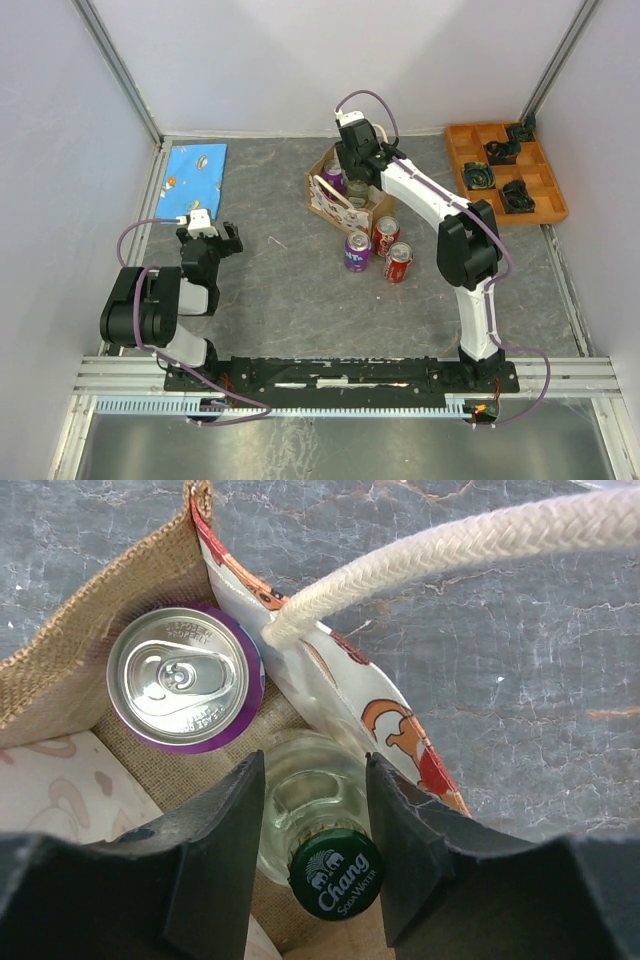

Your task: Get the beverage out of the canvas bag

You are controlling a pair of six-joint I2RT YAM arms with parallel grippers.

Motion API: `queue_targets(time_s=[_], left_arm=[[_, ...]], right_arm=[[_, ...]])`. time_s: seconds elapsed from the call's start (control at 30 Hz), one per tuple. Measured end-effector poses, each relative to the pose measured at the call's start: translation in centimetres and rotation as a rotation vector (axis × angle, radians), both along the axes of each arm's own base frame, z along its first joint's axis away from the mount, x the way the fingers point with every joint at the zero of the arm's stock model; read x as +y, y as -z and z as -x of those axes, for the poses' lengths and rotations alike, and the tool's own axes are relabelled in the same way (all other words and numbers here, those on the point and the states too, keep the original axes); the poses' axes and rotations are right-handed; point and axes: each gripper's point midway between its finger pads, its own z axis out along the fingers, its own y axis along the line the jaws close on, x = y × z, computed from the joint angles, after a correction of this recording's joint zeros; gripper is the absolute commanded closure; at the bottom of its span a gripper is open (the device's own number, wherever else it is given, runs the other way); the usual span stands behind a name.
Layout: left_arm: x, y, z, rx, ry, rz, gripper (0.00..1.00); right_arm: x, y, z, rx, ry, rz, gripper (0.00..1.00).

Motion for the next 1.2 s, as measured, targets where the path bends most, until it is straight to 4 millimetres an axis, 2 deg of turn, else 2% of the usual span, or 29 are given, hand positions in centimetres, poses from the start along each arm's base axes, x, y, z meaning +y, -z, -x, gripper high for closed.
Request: queue_targets(time_s=[0.07, 0.1, 0.2, 0.23, 0.6, 0.73, 0.87, 0.93, 1.03, 1.2], left_arm=[[0.0, 0.0, 0.0, 0.000, 0.000, 0.000, 0.01], [0.0, 0.0, 0.0, 0.000, 0.000, 0.000, 0.01], [0.0, 0.0, 0.0, 0.000, 0.000, 0.000, 0.01], [0.0, 0.0, 0.0, 0.000, 0.000, 0.000, 0.01], [0.0, 0.0, 0.0, 0.000, 0.000, 0.000, 0.01], [0.0, 0.0, 0.0, 0.000, 0.000, 0.000, 0.01], [0.0, 0.0, 0.0, 0.000, 0.000, 0.000, 0.01], [0.0, 0.0, 0.0, 0.000, 0.000, 0.000, 0.01], [0.0, 0.0, 0.0, 0.000, 0.000, 0.000, 0.01], [0.0, 0.0, 0.0, 0.000, 0.000, 0.000, 0.01]], right_arm=[[0.0, -0.1, -0.1, -0.004, 0.005, -0.008, 0.61], [0.2, -0.2, -0.2, -0.008, 0.008, -0.023, 0.68], [0.6, -0.4, -0.5, -0.022, 0.009, -0.049, 0.98], [0.6, -0.4, -0.5, -0.023, 0.007, -0.048, 1.00], [0.5, -0.6, -0.7, -0.028, 0.008, -0.051, 1.00], [0.3, -0.8, -0.2, -0.023, -0.004, -0.045, 1.00], [-0.4, -1.6, 1.1, -0.010, -0.017, -0.034, 1.00], [-0.6, -2.9, 1.7, -0.018, -0.029, -0.041, 1.00], [-1.2, -5.9, 3.0, -0.063, -0.038, -0.072, 1.00], [-2.6, -12.6, 5.9, -0.179, -0.055, -0.151, 1.00]])
